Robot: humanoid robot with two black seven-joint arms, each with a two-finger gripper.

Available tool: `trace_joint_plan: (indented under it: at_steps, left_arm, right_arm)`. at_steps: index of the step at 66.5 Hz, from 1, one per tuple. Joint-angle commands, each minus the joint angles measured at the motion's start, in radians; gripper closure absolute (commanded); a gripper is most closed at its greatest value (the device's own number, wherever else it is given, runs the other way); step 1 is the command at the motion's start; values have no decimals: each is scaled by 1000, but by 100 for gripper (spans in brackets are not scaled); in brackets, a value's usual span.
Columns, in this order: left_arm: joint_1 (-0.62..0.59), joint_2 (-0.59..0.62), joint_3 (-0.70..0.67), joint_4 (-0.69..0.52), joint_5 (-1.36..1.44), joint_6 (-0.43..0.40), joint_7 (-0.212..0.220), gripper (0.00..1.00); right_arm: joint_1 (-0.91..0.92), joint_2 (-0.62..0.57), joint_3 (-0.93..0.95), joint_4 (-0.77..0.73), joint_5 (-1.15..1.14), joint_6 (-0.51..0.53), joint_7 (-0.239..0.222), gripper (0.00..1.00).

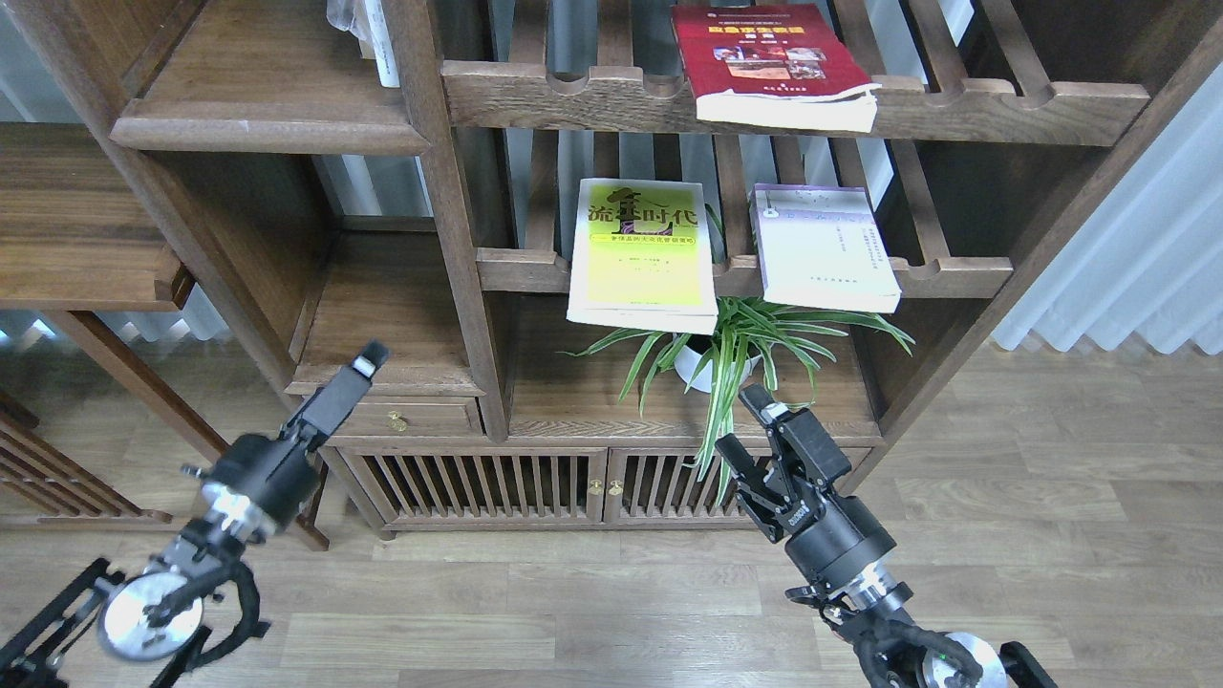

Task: Organize books on shelf
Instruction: 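Raise both grippers toward the middle shelf books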

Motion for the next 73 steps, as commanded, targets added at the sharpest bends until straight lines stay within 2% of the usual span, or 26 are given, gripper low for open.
trace_joint_plan:
  at_steps: [1,8,9,11,34,42,49,56,73]
  left_arm:
    - [-5,-2,11,16,-2,-2,40,0]
    - [-7,-15,1,20,0,-24,147,0]
    - [-7,-15,1,32,0,-39,184,0]
    - [-7,-17,3,40,0,-45,195,0]
    - [-7,-18,12,45,0,-54,198,0]
    - [-5,-18,17,45,0,-119,198,0]
    - [-7,-20,18,45,0,-227,198,0]
    - [-7,-5,43,46,0,-227,198,0]
    - [30,-9,29,46,0,-227,198,0]
  right_arm:
    - [-6,7,2,-3,-2,3,0,1]
    - [-9,12,2,-5,-2,5,0,1]
    - [-11,12,2,-6,-2,5,0,1]
    - [-11,13,2,-8,-3,5,0,1]
    - [2,10,-1,-12,-5,5,0,1]
    - [17,5,-6,-15,-5,5,-2,1]
    - [58,-7,2,-29,1,5,-3,1]
    - [112,-37,-6,-48,1,-4,-3,1]
    - [138,-1,14,-71,-3,2,-2,1]
